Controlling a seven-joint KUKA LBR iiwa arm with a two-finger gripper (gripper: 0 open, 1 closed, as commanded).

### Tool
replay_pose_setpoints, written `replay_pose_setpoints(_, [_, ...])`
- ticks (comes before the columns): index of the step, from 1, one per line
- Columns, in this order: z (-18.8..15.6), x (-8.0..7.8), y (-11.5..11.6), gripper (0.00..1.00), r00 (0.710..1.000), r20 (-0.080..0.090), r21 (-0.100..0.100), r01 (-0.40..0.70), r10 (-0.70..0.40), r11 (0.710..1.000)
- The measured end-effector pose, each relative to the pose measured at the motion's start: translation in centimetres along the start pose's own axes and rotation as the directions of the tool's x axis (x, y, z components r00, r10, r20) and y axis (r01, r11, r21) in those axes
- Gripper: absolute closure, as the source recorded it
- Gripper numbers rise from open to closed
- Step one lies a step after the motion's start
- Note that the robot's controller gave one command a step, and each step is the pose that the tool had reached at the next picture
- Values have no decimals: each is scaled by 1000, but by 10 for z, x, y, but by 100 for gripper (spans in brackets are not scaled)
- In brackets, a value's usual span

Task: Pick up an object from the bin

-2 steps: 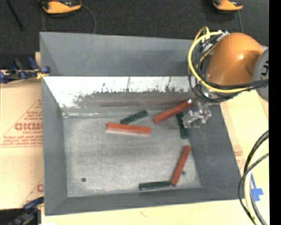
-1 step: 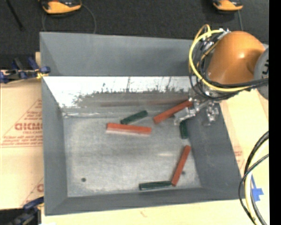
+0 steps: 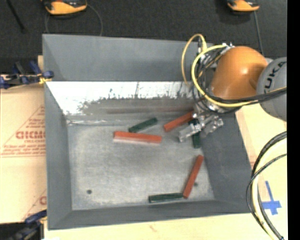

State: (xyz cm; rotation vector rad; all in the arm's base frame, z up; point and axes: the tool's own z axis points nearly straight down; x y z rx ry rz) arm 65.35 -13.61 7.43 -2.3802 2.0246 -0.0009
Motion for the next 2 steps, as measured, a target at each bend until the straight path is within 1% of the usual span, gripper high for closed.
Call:
replay_pose_setpoints(1, [-3, -2, -2, 100, 1000, 2, 3, -1, 1, 1000])
replay_pose_setpoints(2, [-133, 25, 19, 100, 999, -15, -2, -51, 51, 999])
